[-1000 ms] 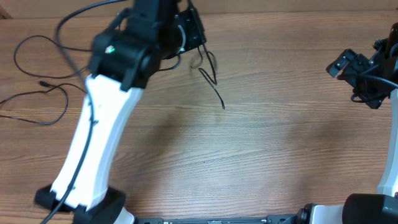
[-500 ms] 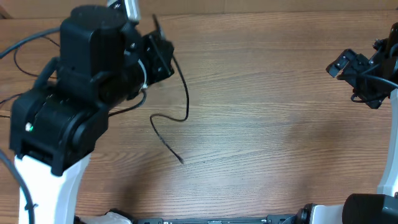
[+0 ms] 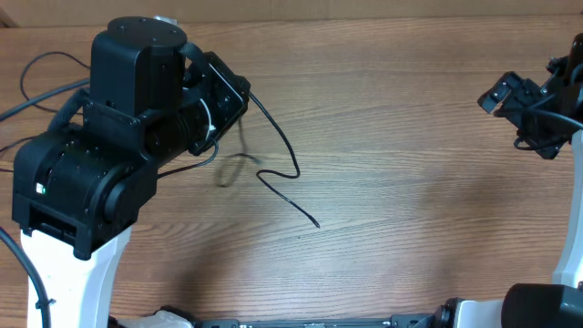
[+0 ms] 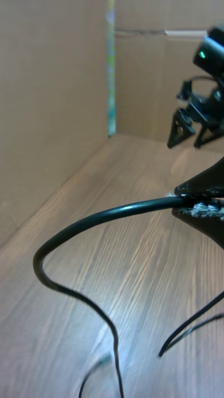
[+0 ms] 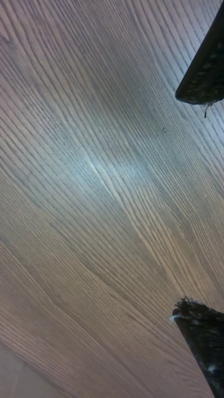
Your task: Untangle cables
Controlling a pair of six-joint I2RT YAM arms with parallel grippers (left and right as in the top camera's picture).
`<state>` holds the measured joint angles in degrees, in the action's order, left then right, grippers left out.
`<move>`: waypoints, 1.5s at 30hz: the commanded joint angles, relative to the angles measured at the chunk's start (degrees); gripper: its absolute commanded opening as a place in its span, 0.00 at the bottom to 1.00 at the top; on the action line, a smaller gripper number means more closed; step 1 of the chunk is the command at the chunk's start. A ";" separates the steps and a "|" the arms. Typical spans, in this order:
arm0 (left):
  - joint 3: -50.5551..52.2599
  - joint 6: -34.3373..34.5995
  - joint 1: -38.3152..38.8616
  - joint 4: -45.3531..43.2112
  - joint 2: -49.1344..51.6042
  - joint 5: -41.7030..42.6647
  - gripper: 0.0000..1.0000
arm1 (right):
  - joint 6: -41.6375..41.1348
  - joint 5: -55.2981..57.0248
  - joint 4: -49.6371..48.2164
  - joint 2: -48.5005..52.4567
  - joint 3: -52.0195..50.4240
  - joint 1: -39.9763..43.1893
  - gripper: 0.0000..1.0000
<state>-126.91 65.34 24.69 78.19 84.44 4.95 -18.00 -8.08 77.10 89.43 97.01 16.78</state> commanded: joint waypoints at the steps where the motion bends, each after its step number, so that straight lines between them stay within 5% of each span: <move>1: -0.74 10.29 -0.28 0.31 -0.04 1.31 0.04 | 0.22 0.37 -0.28 0.09 0.46 0.02 1.00; 8: -0.74 25.31 -0.28 5.22 -0.02 -2.05 0.04 | 0.22 0.37 -0.28 0.09 0.46 0.02 1.00; 14: -0.74 44.85 -0.31 13.42 -0.02 -10.25 0.04 | 0.22 0.37 -0.28 0.09 0.46 0.02 1.00; 22: -0.74 54.01 -0.50 18.60 -0.02 -18.71 0.04 | 0.22 0.37 -0.28 0.09 0.46 0.02 1.00; 34: -0.74 52.41 -10.47 18.58 -0.02 -12.70 0.04 | 0.22 0.37 -0.28 0.09 0.46 0.02 1.00; 45: -0.61 38.03 -13.18 18.60 -0.02 -16.57 0.04 | 0.22 0.37 -0.28 0.09 0.46 0.02 1.00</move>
<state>-126.91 109.95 13.08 96.49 84.44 -9.39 -17.98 -8.08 77.12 89.43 97.01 16.78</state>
